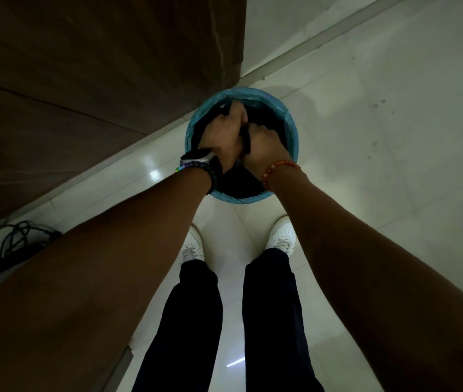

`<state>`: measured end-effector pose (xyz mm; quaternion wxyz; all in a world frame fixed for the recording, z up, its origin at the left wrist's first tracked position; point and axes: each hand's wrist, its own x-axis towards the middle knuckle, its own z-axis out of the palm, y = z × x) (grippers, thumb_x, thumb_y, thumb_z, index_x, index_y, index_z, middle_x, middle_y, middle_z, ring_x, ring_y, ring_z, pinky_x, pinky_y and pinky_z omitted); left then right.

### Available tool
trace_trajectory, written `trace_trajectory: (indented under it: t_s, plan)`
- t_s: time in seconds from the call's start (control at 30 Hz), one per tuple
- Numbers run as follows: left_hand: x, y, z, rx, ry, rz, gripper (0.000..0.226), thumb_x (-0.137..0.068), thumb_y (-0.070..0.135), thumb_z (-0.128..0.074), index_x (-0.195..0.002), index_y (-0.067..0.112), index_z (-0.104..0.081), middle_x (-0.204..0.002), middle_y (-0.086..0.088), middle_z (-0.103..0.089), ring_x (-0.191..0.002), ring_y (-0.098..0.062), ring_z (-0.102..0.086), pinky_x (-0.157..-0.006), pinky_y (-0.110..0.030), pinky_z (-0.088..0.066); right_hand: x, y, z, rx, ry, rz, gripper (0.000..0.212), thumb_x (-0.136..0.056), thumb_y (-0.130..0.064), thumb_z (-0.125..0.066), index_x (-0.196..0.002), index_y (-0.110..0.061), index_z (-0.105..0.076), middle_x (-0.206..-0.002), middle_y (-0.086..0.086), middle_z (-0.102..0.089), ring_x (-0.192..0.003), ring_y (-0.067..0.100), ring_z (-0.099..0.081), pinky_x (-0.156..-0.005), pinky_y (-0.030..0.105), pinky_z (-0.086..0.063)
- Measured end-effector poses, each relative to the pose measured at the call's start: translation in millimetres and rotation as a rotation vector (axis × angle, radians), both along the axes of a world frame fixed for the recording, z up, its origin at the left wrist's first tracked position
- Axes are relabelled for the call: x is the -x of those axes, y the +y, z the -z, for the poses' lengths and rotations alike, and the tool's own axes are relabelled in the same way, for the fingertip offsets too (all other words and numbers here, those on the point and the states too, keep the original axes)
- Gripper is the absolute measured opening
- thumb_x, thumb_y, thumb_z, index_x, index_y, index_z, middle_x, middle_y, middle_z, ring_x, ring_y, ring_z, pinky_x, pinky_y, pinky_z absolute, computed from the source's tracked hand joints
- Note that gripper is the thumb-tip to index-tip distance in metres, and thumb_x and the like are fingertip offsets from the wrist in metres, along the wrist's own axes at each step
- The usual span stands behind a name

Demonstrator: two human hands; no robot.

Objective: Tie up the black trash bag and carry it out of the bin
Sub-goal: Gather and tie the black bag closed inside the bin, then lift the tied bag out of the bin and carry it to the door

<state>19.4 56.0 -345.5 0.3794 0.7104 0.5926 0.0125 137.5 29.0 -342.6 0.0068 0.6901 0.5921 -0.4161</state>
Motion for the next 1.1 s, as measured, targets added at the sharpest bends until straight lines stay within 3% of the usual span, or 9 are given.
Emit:
trace_trajectory:
  t_s: [0.1, 0.23, 0.33, 0.53, 0.67, 0.8, 0.93, 1.1]
  plan:
    - [2, 3, -25, -0.005, -0.059, 0.011, 0.035, -0.085, 0.011, -0.052, -0.119, 0.011, -0.045, -0.105, -0.012, -0.066, -0.092, -0.031, -0.064, -0.079, -0.042, -0.049, 4, 4, -15, -0.071, -0.109, 0.024, 0.031, -0.09, -0.027, -0.047, -0.116, -0.012, -0.057, -0.113, 0.014, -0.064, -0.105, 0.035, -0.06, -0.089, 0.049, -0.052]
    - [14, 12, -67, -0.002, -0.139, -0.098, 0.059, -0.079, 0.0, -0.053, -0.136, 0.012, -0.046, -0.133, -0.012, -0.053, -0.11, -0.026, -0.059, -0.096, -0.035, -0.049, -3, 4, -49, -0.118, -0.077, 0.143, 0.035, -0.093, -0.031, -0.045, -0.12, -0.015, -0.061, -0.116, 0.013, -0.068, -0.108, 0.034, -0.063, -0.092, 0.041, -0.051]
    - [32, 22, -104, 0.02, -0.051, -0.152, 0.064, -0.077, -0.01, -0.053, -0.138, 0.009, -0.047, -0.139, -0.016, -0.049, -0.123, -0.032, -0.055, -0.109, -0.037, -0.043, -3, -3, -91, -0.105, -0.124, 0.155, 0.037, -0.093, -0.027, -0.052, -0.126, -0.012, -0.058, -0.121, 0.017, -0.065, -0.113, 0.036, -0.059, -0.091, 0.04, -0.048]
    - [70, 9, -225, 0.238, 0.012, -0.186, 0.056, -0.09, 0.004, -0.06, -0.143, 0.012, -0.044, -0.144, -0.016, -0.052, -0.132, -0.034, -0.051, -0.109, -0.04, -0.043, 7, -26, -238, -0.094, -0.21, 0.111, 0.034, -0.094, -0.027, -0.052, -0.123, -0.009, -0.057, -0.115, 0.02, -0.064, -0.108, 0.038, -0.059, -0.082, 0.043, -0.051]
    - [89, -26, -307, 0.371, -0.161, -0.255, 0.056, -0.087, 0.017, -0.067, -0.138, 0.013, -0.047, -0.14, -0.014, -0.058, -0.129, -0.033, -0.054, -0.109, -0.046, -0.045, 13, -42, -353, -0.139, -0.198, 0.079, 0.034, -0.091, -0.023, -0.054, -0.123, -0.009, -0.057, -0.111, 0.019, -0.067, -0.103, 0.037, -0.063, -0.082, 0.04, -0.052]
    - [95, -70, -404, 0.514, -0.442, -0.626, 0.053, -0.091, 0.053, -0.061, -0.134, 0.023, -0.053, -0.138, -0.006, -0.059, -0.121, -0.027, -0.056, -0.099, -0.047, -0.048, 19, -62, -457, -0.188, -0.148, 0.015, 0.039, -0.089, -0.022, -0.06, -0.127, -0.014, -0.054, -0.113, 0.017, -0.069, -0.103, 0.036, -0.065, -0.086, 0.039, -0.054]
    - [114, -115, -471, 0.667, -0.651, -0.809, 0.075, -0.082, 0.077, -0.051, -0.14, 0.029, -0.049, -0.146, -0.001, -0.053, -0.127, -0.028, -0.051, -0.09, -0.051, -0.051, 22, -77, -552, -0.258, -0.074, -0.026, 0.038, -0.089, -0.027, -0.064, -0.125, -0.019, -0.053, -0.116, 0.014, -0.068, -0.106, 0.034, -0.064, -0.09, 0.04, -0.053]
    - [113, -172, -526, 0.634, -0.91, -0.933, 0.069, -0.086, 0.078, -0.045, -0.132, 0.028, -0.059, -0.131, -0.005, -0.064, -0.121, -0.027, -0.059, -0.1, -0.061, -0.049, 31, -96, -623, -0.335, 0.024, -0.23, 0.037, -0.089, -0.032, -0.064, -0.124, -0.02, -0.056, -0.116, 0.012, -0.069, -0.108, 0.032, -0.064, -0.089, 0.038, -0.052]
